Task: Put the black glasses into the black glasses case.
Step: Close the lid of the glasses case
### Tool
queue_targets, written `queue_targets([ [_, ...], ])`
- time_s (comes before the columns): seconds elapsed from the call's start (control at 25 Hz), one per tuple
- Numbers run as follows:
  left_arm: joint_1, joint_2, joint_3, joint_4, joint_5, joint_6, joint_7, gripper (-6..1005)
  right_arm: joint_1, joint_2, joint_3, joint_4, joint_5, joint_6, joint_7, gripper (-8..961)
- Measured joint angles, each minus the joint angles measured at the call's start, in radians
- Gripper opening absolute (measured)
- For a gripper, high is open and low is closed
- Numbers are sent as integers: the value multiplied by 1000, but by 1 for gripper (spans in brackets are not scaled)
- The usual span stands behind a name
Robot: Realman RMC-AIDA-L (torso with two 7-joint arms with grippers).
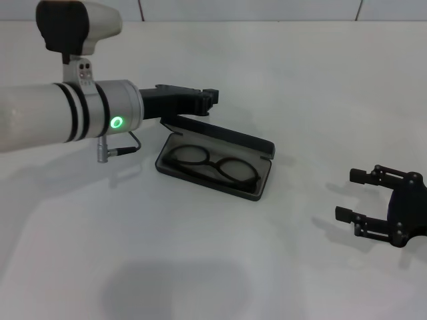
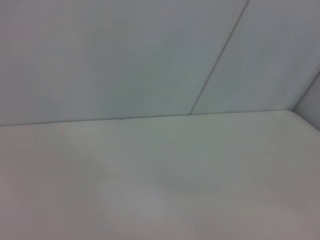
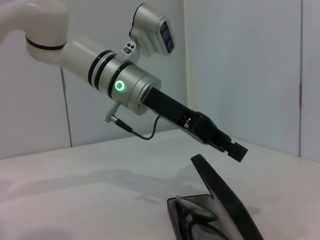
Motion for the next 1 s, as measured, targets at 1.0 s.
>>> queue_targets([
  [1.0,72,-1,202,-1,8,-258,41,71,1,-2,5,-3,0,19,0,712],
])
